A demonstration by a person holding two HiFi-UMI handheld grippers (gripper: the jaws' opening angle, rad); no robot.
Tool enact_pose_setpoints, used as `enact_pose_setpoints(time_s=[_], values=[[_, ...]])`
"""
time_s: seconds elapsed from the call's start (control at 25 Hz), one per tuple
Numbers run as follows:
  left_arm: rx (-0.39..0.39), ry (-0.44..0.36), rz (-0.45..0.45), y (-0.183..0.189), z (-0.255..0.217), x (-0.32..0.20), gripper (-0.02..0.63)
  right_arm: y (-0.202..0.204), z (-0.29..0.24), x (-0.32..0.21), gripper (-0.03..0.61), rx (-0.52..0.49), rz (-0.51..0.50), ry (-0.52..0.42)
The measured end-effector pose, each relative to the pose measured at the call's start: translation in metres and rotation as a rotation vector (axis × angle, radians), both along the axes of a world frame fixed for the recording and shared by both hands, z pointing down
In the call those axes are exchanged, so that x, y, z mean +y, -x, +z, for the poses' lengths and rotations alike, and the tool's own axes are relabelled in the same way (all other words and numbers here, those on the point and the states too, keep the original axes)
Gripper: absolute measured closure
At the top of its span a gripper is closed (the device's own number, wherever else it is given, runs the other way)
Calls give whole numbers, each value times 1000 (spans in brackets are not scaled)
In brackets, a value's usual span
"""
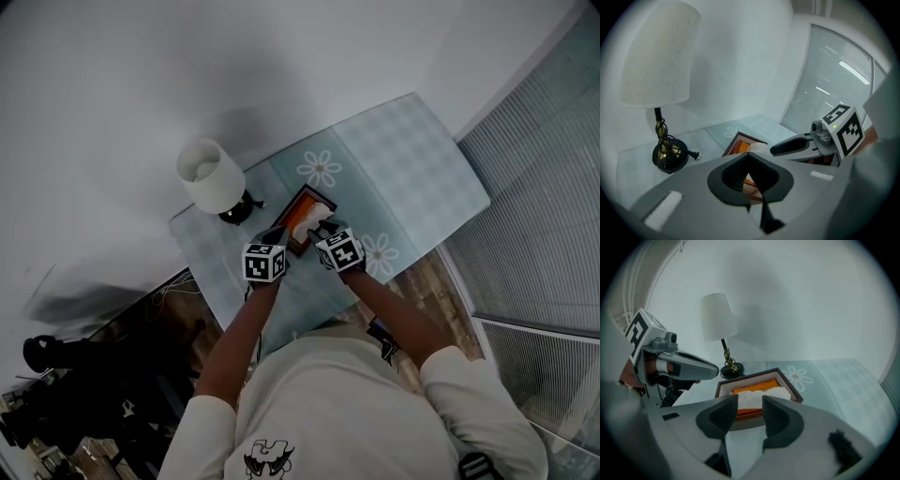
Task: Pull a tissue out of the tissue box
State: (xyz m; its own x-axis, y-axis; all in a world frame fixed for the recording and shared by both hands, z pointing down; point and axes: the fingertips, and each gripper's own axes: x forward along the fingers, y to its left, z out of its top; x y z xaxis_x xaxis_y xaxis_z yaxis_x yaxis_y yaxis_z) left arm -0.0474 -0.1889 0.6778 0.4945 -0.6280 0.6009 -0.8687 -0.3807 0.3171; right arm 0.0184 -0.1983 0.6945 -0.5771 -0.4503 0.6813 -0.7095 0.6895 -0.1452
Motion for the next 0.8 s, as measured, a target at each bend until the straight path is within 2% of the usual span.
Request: enact_pose_setpoints(time_s=[0.16,0.36,0.4,0.44,0.48,0.8], values=[[-1,17,-1,2,4,1,607,6,14,-5,367,40,-21,28],[8,20,-5,2,5,0,607,13,27,-11,367,121,-57,38],[11,20,-5,2,5,0,607,11,28,-12,377,139,-53,30],[14,19,-5,2,4,0,607,9,27,-14,491,151,-44,22],[17,17,-5,2,3,0,607,8,25,-15,559,157,-33,13],[26,13,-14,11,1,0,607,8,16,-13,563,127,3,3]])
